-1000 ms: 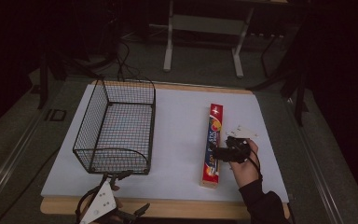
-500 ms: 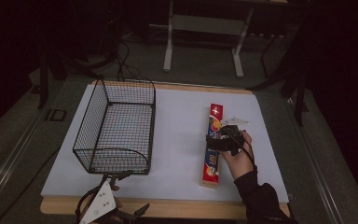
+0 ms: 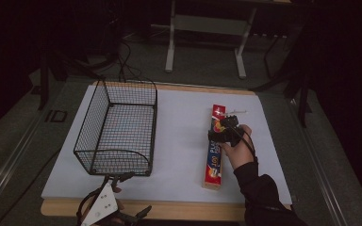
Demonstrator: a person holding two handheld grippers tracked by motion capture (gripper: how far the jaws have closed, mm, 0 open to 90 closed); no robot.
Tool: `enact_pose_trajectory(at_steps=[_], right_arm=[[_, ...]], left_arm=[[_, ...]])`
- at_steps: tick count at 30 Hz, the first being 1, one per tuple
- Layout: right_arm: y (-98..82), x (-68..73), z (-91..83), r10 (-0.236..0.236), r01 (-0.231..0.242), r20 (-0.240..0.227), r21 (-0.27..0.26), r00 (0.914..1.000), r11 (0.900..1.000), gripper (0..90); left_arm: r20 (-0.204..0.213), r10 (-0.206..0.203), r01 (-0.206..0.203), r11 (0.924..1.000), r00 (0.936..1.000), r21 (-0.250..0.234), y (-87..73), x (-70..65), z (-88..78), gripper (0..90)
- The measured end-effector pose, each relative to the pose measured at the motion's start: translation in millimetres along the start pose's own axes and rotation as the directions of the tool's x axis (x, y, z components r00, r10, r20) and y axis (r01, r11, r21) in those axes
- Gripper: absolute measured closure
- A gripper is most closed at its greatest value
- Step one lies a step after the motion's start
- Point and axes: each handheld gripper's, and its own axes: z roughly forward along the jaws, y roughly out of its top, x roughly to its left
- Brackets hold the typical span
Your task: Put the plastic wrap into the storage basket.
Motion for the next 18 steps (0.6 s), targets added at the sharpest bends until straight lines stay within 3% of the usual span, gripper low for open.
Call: enact_pose_trajectory(at_steps=[4,5,8,11,12,15,18], right_arm=[[8.2,-1.0,7.5,0.012,-0.013,0.024,0.054,0.9996,0.998,17.8],[14.8,-2.3,13.0,0.029,-0.031,0.031,0.086,0.9991,0.996,22.3],[21.5,-2.4,18.7,0.047,-0.051,0.040,0.119,0.9981,0.992,26.2],[26.0,-2.8,23.2,0.063,-0.068,0.039,0.149,0.9972,0.986,26.8],[30.8,-4.8,27.4,0.090,-0.097,0.049,0.167,0.9947,0.981,26.9],[35.2,-8.5,33.6,0.113,-0.123,0.058,0.202,0.9919,0.972,22.8],[37.4,-13.1,41.8,0.167,-0.172,0.043,0.262,0.9850,0.949,18.7]], left_arm=[[-0.001,-0.002,0.002,1.0000,1.0000,-0.002,-0.1,0.4,-0.3,0.2],[-0.001,-0.003,0.003,1.0000,1.0000,-0.002,-0.1,0.4,-0.3,0.2],[0.001,-0.001,0.001,1.0000,1.0000,0.000,-0.1,0.1,0.0,0.2],[0.002,0.003,-0.003,1.0000,1.0000,0.001,0.0,0.0,-0.2,0.2],[0.002,0.003,-0.003,1.0000,1.0000,0.001,0.0,0.0,-0.3,0.2],[0.002,0.004,-0.004,1.0000,1.0000,0.000,-0.1,0.0,-0.7,0.2],[0.002,0.006,-0.006,1.0000,1.0000,0.002,-0.1,0.0,-0.5,0.2]])
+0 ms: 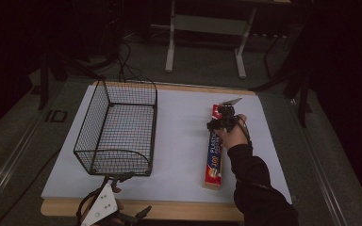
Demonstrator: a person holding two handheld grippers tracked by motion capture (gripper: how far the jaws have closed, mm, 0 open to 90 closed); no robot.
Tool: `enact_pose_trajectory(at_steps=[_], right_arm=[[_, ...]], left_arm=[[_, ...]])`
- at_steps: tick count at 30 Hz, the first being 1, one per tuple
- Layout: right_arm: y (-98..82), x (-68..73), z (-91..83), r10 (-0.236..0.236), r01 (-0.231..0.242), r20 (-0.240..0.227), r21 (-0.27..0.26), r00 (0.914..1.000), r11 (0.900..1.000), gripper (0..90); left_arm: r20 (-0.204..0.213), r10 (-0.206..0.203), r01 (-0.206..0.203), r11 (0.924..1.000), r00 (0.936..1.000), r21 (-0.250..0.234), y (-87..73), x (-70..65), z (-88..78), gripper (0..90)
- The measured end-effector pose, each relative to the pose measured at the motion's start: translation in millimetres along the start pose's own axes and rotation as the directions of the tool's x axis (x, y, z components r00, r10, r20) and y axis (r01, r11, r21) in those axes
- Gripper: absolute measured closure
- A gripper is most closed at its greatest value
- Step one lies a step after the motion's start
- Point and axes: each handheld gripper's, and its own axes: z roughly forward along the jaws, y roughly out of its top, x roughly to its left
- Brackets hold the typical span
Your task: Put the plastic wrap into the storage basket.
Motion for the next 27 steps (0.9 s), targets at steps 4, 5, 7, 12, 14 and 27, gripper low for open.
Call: enact_pose_trajectory(at_steps=[4,5,7,12,14,27], right_arm=[[3.6,-2.8,8.3,0.050,-0.048,-0.019,0.060,0.9986,0.997,18.3],[4.1,-2.8,9.8,0.063,-0.061,-0.028,0.067,0.9976,0.996,18.3],[4.7,-0.7,13.3,0.065,-0.064,-0.010,0.082,0.9978,0.995,18.6],[4.9,2.9,18.8,0.111,-0.106,-0.028,0.123,0.9935,0.987,22.6],[4.7,5.0,22.8,0.121,-0.119,-0.006,0.151,0.9926,0.981,23.4],[-0.2,5.4,37.0,0.145,-0.146,0.020,0.213,0.9893,0.966,29.9]], left_arm=[[0.001,0.002,-0.002,1.0000,1.0000,-0.001,0.2,-0.2,-0.1,0.2],[0.001,0.002,-0.002,1.0000,1.0000,-0.001,0.2,-0.2,-0.1,0.2],[0.000,0.001,-0.001,1.0000,1.0000,-0.001,0.1,-0.1,-0.1,0.2],[0.000,0.002,-0.002,1.0000,1.0000,0.001,0.2,-0.5,-0.2,0.2],[0.002,0.002,-0.002,1.0000,1.0000,-0.001,0.3,-0.6,-0.4,0.2],[0.000,0.004,-0.004,1.0000,1.0000,0.003,0.2,-0.3,-0.2,0.2]])
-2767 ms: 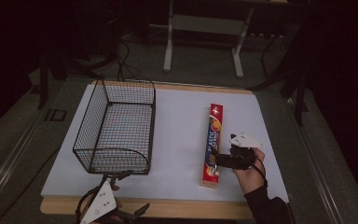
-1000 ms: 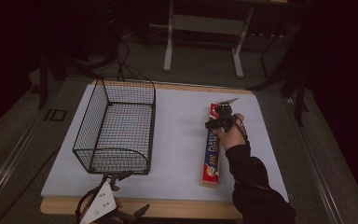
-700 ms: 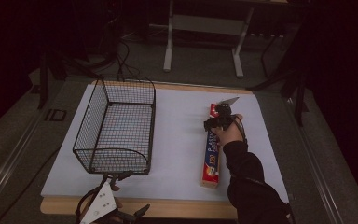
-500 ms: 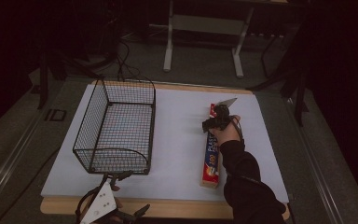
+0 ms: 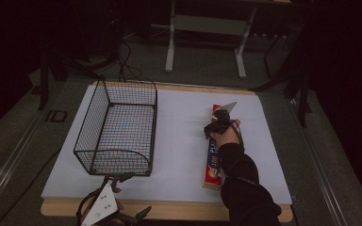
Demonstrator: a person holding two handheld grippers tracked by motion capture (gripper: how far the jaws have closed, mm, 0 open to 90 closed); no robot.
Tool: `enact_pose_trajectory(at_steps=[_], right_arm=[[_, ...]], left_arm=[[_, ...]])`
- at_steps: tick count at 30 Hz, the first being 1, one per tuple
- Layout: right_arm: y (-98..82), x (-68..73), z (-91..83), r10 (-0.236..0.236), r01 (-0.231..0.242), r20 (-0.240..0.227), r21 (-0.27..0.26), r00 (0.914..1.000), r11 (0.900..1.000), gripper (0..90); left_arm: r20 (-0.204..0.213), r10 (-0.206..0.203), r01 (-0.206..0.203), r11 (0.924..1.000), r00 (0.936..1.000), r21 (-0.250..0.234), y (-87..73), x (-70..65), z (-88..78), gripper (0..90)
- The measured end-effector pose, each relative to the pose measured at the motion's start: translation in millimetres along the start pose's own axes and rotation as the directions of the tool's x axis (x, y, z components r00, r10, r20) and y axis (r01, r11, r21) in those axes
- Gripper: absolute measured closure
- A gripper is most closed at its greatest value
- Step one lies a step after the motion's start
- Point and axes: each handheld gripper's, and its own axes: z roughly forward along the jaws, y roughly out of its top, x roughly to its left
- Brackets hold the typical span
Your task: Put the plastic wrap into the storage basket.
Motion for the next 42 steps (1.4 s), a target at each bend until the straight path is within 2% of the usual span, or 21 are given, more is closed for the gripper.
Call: enact_pose_trajectory(at_steps=[1,6,8,9,16,22,23,26,27,29,30,32,33,34,37,42], right_arm=[[-0.3,1.9,1.5,-0.012,0.011,0.014,0.011,0.9998,1.000,30.4],[0.8,4.9,2.0,0.006,-0.008,0.044,0.038,0.9990,0.999,36.1],[1.8,4.6,0.1,0.020,-0.021,0.033,0.048,0.9992,0.999,37.0],[3.3,4.7,-3.6,0.029,-0.028,-0.006,0.053,0.9996,0.998,38.0],[11.6,14.5,-23.8,-0.006,0.006,-0.002,0.009,1.0000,1.000,39.1],[16.6,18.6,-43.9,-0.063,0.064,0.009,-0.042,0.9979,0.997,39.4],[18.0,19.0,-55.5,-0.095,0.094,-0.014,-0.076,0.9954,0.993,39.4],[19.4,18.2,-65.2,-0.101,0.097,-0.035,-0.098,0.9943,0.990,39.4],[19.9,18.8,-77.9,-0.132,0.125,-0.043,-0.137,0.9903,0.983,39.4],[19.8,19.3,-81.9,-0.142,0.134,-0.044,-0.149,0.9889,0.980,39.4],[18.9,20.3,-92.5,-0.169,0.157,-0.048,-0.193,0.9845,0.969,39.4],[17.5,21.3,-101.1,-0.204,0.187,-0.055,-0.225,0.9775,0.956,39.4],[17.5,21.3,-101.1,-0.204,0.187,-0.055,-0.225,0.9775,0.956,39.4],[16.1,24.0,-108.8,-0.231,0.212,-0.054,-0.246,0.9714,0.946,39.4],[15.1,27.7,-116.0,-0.251,0.227,-0.063,-0.263,0.9658,0.938,39.4],[10.5,38.6,-126.8,-0.300,0.265,-0.069,-0.312,0.9516,0.912,39.5]], left_arm=[[0.000,0.000,0.000,1.0000,1.0000,0.000,0.0,0.0,0.0,0.2],[-0.002,-0.002,0.002,1.0000,1.0000,0.001,-0.4,0.1,0.3,0.2],[-0.002,-0.002,0.002,1.0000,1.0000,0.002,-0.4,0.1,0.4,0.2],[-0.002,0.002,-0.002,1.0000,1.0000,0.003,-0.4,-0.2,0.3,0.2],[-0.003,-0.002,0.002,1.0000,1.0000,0.001,-0.5,0.2,-0.1,0.2],[-0.002,0.002,-0.002,1.0000,1.0000,0.000,-0.3,0.0,-0.4,0.2],[-0.003,0.001,-0.001,1.0000,1.0000,0.000,-0.4,0.0,-0.5,0.2],[-0.003,0.000,0.000,1.0000,1.0000,0.000,-0.4,0.1,-0.3,0.2],[-0.003,0.000,0.000,1.0000,1.0000,0.002,-0.4,0.1,0.0,0.2],[-0.002,0.000,0.000,1.0000,1.0000,0.003,-0.4,-0.2,0.3,0.2],[-0.002,0.001,-0.001,1.0000,1.0000,0.003,-0.3,-0.3,0.3,0.2],[-0.002,0.002,-0.002,1.0000,1.0000,0.004,-0.4,-0.3,0.5,0.2],[-0.002,0.002,-0.002,1.0000,1.0000,0.004,-0.4,-0.3,0.5,0.2],[-0.002,0.001,-0.001,1.0000,1.0000,0.005,-0.6,-0.2,0.7,0.2],[0.001,-0.001,0.001,1.0000,1.0000,0.004,-0.6,-0.3,0.7,0.2],[-0.001,-0.002,0.002,1.0000,1.0000,0.004,-0.8,0.2,0.7,0.2]])
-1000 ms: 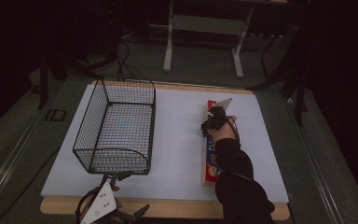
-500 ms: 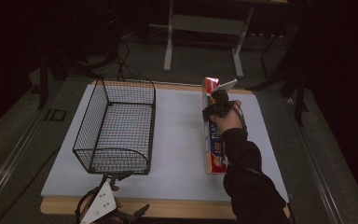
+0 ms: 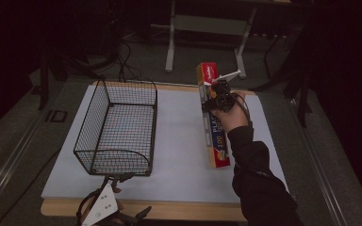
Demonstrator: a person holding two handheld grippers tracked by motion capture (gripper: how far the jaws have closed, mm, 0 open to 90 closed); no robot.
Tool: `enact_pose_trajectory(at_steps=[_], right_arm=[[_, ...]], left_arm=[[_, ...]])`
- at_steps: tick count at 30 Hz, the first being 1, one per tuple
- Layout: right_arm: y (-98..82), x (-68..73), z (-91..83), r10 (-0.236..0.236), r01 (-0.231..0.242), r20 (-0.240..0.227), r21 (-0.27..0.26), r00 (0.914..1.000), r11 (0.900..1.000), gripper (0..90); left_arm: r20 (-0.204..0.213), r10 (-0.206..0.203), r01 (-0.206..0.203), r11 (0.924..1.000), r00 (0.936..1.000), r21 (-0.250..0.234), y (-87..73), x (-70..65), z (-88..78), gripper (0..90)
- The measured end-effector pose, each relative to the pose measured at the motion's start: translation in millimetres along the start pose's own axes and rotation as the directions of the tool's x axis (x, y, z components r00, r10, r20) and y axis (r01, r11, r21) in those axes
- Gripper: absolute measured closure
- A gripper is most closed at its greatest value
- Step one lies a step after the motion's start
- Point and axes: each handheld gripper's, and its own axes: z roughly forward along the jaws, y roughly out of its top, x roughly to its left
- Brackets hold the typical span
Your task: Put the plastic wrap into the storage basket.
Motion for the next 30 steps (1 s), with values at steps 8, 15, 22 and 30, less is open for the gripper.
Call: enact_pose_trajectory(at_steps=[8,15,22,30], right_arm=[[9.2,30.0,-16.1,-0.064,0.061,-0.041,-0.062,0.9971,0.996,39.5],[22.6,57.1,-34.8,-0.121,0.113,-0.063,-0.117,0.9906,0.987,39.5],[33.0,79.0,-43.1,-0.161,0.151,-0.065,-0.138,0.9848,0.979,39.5],[46.7,105.1,-50.3,-0.194,0.177,-0.084,-0.174,0.9775,0.969,39.5]], left_arm=[[0.003,-0.001,0.001,1.0000,1.0000,-0.003,0.1,-0.5,0.2,0.2],[0.007,0.006,-0.006,1.0000,1.0000,0.007,-0.3,-1.5,0.9,0.2],[0.008,-0.002,0.002,1.0000,1.0000,-0.004,-0.1,-0.7,-0.4,0.2],[0.024,0.007,-0.007,1.0000,0.9997,-0.003,0.3,-3.5,-0.6,0.2]])
